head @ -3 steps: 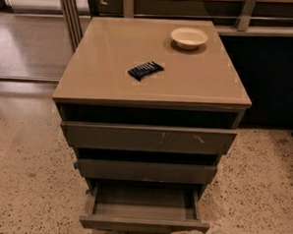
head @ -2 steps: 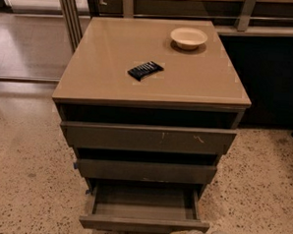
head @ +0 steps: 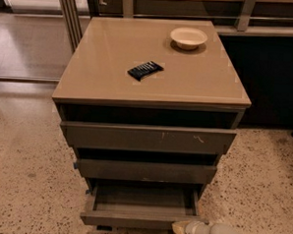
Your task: Close bottom drawer
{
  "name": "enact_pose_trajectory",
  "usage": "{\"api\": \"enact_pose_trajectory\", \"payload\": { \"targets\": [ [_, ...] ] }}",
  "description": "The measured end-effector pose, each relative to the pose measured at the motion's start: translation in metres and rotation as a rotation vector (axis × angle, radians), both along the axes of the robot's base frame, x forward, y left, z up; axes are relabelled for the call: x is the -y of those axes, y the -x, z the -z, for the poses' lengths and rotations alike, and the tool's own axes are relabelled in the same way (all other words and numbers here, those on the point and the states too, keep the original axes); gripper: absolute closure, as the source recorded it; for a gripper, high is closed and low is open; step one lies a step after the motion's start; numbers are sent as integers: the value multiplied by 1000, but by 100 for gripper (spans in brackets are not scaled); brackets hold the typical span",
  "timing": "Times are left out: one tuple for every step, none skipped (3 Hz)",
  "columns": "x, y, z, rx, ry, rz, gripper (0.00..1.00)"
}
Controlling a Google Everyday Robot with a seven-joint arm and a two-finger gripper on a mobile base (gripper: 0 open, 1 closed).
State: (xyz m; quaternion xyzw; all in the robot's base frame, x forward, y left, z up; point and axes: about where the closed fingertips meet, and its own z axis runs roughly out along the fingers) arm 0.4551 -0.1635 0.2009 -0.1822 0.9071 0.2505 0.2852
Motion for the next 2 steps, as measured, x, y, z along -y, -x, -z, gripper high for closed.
{"api": "enact_pose_trajectory", "payload": {
  "targets": [
    [-10,-42,36,24,-9,0,100],
    [-7,-47,40,27,-8,11,100]
  ]
}}
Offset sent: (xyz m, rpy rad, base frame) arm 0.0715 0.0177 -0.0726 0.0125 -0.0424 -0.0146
